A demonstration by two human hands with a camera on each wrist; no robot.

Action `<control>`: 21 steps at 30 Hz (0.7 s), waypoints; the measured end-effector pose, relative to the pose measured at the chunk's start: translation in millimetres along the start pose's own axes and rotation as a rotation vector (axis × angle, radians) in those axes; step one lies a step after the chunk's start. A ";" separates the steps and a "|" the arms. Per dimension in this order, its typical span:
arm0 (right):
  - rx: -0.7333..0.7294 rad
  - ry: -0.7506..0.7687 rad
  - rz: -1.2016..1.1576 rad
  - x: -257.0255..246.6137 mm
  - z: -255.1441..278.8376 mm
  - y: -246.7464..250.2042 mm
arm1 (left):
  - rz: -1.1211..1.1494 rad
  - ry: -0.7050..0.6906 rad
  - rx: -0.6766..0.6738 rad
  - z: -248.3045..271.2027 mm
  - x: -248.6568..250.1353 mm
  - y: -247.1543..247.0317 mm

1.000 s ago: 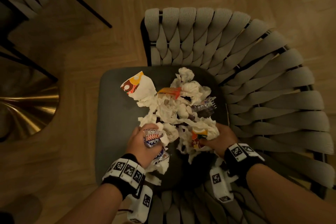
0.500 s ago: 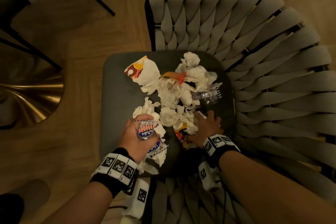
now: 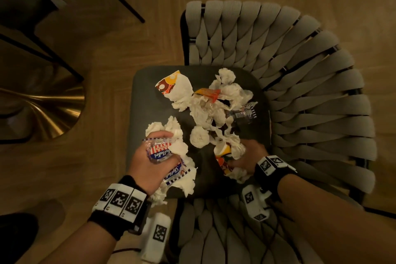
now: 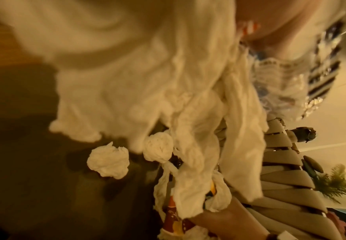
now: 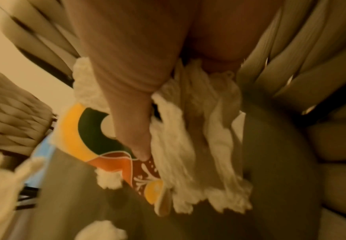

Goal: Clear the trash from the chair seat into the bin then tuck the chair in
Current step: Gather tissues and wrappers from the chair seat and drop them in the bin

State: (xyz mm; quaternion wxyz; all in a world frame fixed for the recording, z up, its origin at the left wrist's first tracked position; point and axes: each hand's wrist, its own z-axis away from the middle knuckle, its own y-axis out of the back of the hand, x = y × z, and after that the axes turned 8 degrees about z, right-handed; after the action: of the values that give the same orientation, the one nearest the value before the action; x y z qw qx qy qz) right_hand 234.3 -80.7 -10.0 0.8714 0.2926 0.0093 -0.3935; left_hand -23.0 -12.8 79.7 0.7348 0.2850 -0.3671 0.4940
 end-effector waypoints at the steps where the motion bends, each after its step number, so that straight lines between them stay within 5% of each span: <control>1: 0.013 0.009 -0.008 1.4 10.3 6.6 | 0.008 0.000 0.004 7.7 5.5 3.1; 14: 0.250 0.266 -0.083 -25.3 159.0 82.5 | 0.068 -0.125 0.081 113.4 81.7 36.5; 21: 0.199 0.453 -0.123 -90.4 212.8 74.3 | 0.177 -0.161 0.201 173.6 96.4 86.9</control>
State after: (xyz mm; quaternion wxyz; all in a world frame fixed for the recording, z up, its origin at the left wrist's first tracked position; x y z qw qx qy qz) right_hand 177.7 -90.7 226.0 0.7883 0.4566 0.1831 -0.3694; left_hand -125.7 -68.3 262.3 0.6242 0.3623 -0.3973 0.5668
